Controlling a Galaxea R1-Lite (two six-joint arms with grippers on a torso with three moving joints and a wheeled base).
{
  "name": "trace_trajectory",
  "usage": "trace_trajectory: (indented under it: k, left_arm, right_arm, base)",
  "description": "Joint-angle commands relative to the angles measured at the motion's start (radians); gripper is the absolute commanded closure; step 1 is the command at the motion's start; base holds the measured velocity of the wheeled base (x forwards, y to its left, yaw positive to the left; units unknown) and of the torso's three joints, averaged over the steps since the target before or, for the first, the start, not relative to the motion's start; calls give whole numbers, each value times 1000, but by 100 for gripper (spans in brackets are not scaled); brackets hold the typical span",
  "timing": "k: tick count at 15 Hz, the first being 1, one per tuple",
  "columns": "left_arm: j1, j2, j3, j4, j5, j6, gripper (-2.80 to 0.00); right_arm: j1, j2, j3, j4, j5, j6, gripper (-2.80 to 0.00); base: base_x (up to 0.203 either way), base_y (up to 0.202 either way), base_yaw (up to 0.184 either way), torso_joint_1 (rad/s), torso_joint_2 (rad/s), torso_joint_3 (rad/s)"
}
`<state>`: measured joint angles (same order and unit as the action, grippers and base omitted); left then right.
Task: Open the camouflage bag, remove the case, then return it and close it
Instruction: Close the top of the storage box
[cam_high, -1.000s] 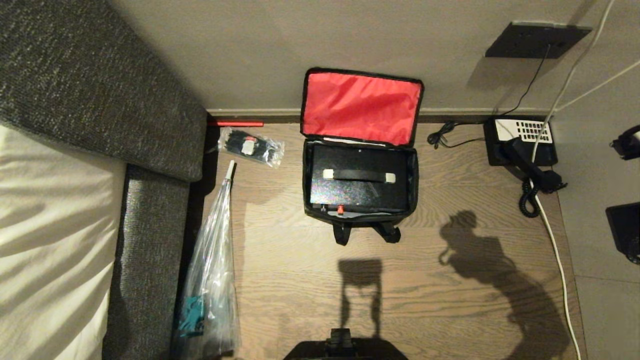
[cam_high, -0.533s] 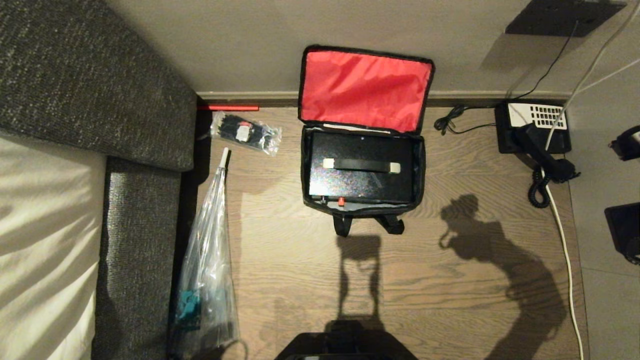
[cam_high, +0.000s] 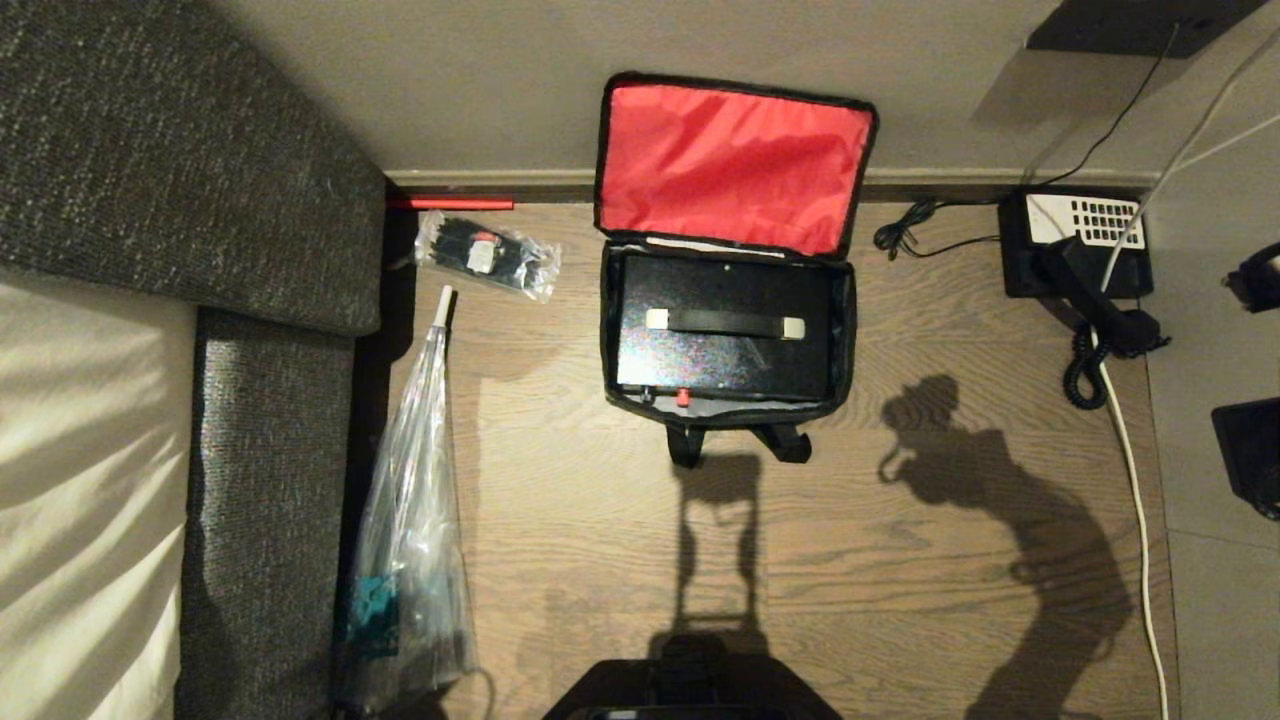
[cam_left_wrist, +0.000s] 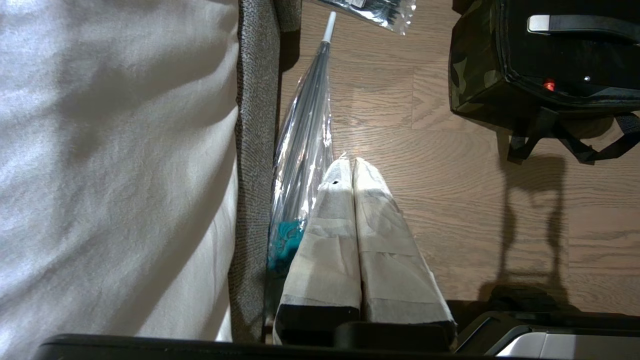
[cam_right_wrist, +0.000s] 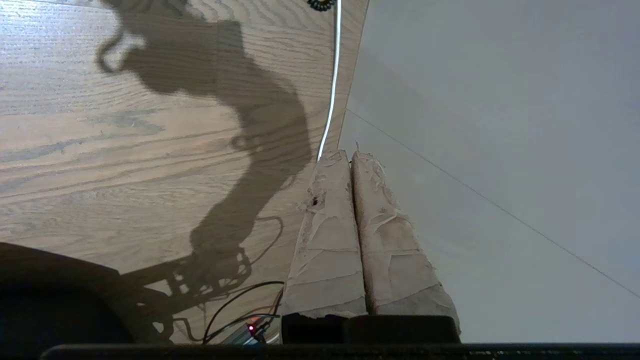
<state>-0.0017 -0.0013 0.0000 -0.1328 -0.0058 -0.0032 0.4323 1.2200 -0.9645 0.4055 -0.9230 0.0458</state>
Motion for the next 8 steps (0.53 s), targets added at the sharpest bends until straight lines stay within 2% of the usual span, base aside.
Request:
trace_trajectory:
  k: [1,8]
  left_arm:
    - [0,1,40,-1,1,3,0]
    - [0,1,40,-2,1,-3,0]
  right_arm:
    - [0,5,-2,3,-5,0,0]
    - [0,6,-14,3,-5,-1,0]
  base:
    - [0,0,0,2,1,50]
    - [0,0,0,2,3,172]
